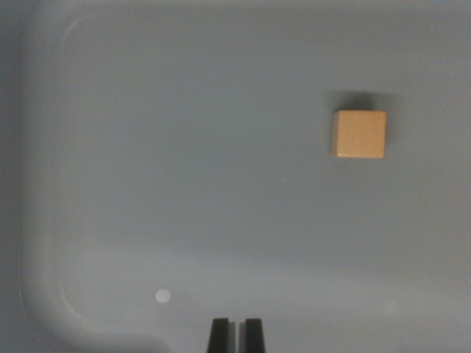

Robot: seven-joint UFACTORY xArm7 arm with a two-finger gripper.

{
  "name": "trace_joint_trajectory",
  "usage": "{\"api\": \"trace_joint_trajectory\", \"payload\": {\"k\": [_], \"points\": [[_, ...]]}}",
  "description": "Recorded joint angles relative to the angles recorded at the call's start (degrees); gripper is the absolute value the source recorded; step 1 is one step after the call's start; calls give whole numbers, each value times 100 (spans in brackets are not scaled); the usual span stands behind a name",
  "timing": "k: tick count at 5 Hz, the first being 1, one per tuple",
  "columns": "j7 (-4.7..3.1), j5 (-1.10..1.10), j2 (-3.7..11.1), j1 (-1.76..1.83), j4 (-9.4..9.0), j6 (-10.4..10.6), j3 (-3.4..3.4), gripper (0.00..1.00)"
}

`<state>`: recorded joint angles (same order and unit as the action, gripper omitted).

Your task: Push wooden cube

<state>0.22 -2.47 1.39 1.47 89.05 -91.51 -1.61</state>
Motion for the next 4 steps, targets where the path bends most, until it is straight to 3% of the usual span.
{"api": "trace_joint_trajectory", "payload": {"k": [4], "points": [[-10, 17, 37, -12, -113, 159, 17, 0]]}}
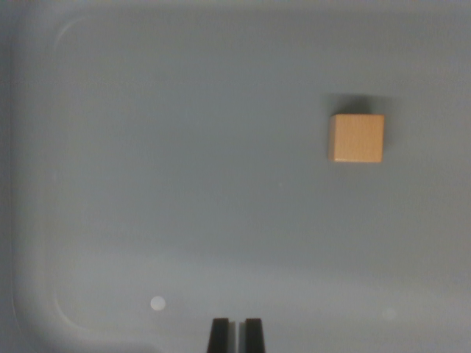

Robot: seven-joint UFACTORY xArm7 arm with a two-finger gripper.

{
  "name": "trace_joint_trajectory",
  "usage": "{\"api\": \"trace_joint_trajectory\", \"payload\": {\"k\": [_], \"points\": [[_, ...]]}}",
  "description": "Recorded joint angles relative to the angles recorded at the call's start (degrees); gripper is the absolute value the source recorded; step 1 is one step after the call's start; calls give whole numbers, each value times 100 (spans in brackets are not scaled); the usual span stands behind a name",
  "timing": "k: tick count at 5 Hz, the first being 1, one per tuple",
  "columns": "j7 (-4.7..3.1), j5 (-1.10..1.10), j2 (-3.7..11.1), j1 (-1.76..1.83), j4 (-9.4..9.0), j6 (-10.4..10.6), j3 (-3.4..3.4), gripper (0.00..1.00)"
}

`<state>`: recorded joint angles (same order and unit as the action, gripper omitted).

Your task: Push wooden cube

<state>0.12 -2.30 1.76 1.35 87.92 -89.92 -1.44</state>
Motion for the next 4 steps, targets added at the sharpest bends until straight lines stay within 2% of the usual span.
{"api": "trace_joint_trajectory", "payload": {"k": [3, 4], "points": [[-8, 13, 29, -9, -87, 122, 13, 0], [-17, 29, 63, -20, -191, 269, 29, 0]]}}
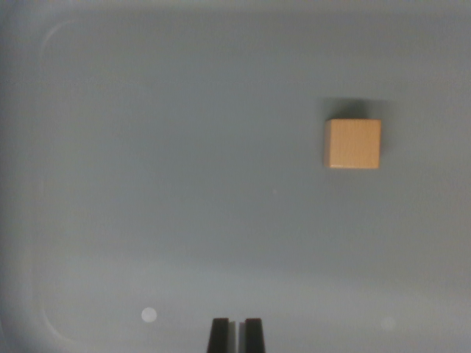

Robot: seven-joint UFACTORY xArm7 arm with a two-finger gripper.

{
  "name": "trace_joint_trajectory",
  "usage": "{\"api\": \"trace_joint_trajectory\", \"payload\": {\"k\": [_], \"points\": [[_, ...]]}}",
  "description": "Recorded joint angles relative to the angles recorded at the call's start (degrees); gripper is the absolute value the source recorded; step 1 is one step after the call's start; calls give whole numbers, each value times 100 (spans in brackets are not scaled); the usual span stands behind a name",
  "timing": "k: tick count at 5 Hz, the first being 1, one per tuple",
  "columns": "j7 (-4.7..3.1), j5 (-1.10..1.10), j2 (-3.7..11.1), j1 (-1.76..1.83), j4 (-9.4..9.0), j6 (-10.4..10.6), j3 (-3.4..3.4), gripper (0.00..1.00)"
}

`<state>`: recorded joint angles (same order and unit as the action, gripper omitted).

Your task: Push wooden cube

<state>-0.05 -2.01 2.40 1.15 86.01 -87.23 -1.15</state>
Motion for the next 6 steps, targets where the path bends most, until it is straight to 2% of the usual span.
{"api": "trace_joint_trajectory", "payload": {"k": [1, 2, 3, 4, 5, 6], "points": [[0, 0, 0, 0, 0, 0, 0, 0], [-11, 18, 40, -13, -121, 171, 19, 0], [-11, 18, 40, -13, -121, 171, 19, 0], [-23, 39, 85, -27, -256, 360, 40, 0], [-23, 39, 85, -27, -256, 360, 40, 0], [-35, 60, 131, -42, -396, 557, 61, 0]]}}
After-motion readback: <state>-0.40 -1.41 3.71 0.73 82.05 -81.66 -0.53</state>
